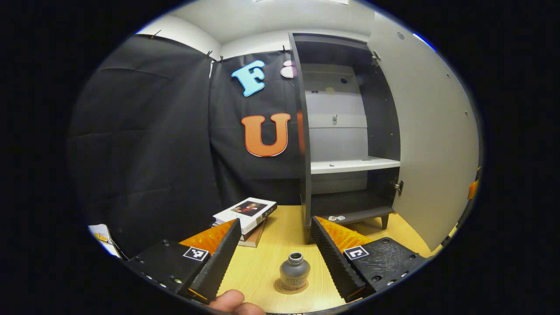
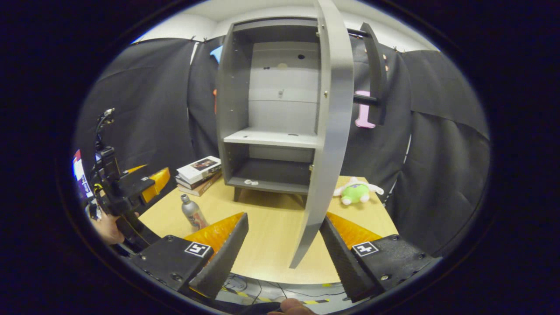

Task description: Open the cabinet door with the right hand, grasp the bottle in the cabinet with the left hand and place it on the coaster, then close the cabinet door with the right hand.

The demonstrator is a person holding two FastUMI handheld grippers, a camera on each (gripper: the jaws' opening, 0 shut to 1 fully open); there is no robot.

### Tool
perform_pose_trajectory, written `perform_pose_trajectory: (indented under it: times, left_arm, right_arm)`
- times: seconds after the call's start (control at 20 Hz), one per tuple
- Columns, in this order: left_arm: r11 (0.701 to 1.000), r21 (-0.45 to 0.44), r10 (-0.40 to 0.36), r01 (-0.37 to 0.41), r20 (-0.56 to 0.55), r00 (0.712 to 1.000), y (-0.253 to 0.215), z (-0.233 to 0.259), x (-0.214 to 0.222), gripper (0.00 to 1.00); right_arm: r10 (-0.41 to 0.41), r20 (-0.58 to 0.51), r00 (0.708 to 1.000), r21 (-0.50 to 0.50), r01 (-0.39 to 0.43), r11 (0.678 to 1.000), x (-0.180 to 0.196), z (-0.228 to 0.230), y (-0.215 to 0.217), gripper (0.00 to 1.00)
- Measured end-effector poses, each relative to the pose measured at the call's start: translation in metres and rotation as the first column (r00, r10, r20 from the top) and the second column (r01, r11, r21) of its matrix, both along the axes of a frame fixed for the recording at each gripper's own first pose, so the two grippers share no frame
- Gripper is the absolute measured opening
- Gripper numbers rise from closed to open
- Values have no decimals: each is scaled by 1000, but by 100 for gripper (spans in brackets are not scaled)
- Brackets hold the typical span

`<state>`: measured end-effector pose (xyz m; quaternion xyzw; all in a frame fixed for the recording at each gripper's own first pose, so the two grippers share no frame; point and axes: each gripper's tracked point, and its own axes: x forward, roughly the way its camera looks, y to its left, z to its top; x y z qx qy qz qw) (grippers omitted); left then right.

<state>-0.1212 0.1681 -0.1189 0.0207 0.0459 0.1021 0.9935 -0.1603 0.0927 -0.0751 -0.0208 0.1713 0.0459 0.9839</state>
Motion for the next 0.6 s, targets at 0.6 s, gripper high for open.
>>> perform_pose_trajectory:
  times: [0.6]
  left_arm:
    - [988,-96,114,-123,-89,989,51,-27,-35,96]
  right_arm:
    - [376,45,926,-79,-372,925,27,17,123,100]
